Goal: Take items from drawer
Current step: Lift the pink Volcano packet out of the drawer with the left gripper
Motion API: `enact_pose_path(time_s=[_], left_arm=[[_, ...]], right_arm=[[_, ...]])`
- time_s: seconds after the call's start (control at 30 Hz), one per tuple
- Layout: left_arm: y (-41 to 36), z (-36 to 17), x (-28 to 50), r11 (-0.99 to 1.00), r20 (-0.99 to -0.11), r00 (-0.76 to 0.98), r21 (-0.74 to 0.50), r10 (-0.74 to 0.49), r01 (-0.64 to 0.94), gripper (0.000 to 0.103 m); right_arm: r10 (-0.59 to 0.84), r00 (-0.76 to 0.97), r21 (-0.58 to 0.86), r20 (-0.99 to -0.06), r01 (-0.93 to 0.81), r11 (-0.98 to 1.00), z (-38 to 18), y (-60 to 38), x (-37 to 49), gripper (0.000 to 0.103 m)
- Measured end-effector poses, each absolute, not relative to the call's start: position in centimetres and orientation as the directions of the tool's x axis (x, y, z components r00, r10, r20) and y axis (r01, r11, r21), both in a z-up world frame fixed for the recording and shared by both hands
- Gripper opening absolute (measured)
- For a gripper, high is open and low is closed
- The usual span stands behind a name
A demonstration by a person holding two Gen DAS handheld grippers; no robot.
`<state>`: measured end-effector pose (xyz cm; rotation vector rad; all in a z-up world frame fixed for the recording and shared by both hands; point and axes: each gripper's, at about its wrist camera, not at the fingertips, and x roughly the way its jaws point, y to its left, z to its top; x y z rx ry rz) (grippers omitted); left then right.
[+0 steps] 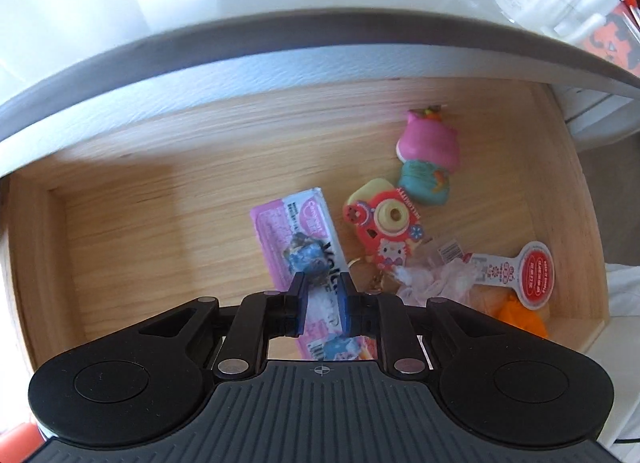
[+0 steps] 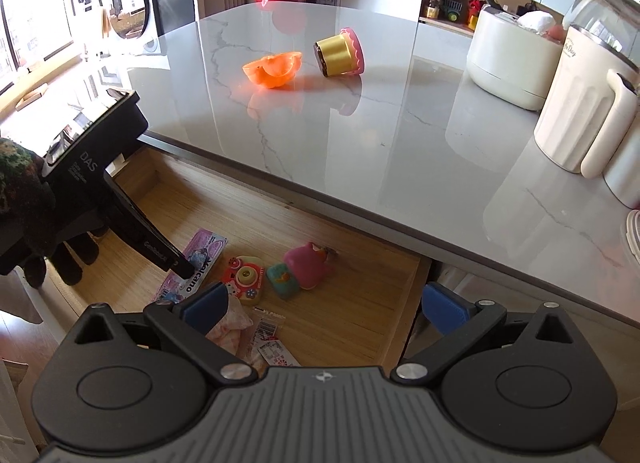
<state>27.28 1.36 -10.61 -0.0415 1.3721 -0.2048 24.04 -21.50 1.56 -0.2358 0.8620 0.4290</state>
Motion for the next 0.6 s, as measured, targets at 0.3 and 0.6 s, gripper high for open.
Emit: enact_pose_path(time_s=[0.3, 0.6], left_arm=[[-2.2, -10.3, 26.4, 0.951, -0.965, 0.250, 0.005, -0.077, 0.310, 0.020], [-1.2, -10.1, 26.3, 0.971, -0.974, 0.221, 0.002, -0.052, 0.239, 0.021]], right_arm=[[0.276, 0.585, -0.025, -0.763, -0.453, 0.891, 2.0, -21.8, 23.7, 0.103], [0.297, 0.593, -0.006, -0.748, -0.454, 0.891, 2.5, -22.1, 23.6, 0.103]])
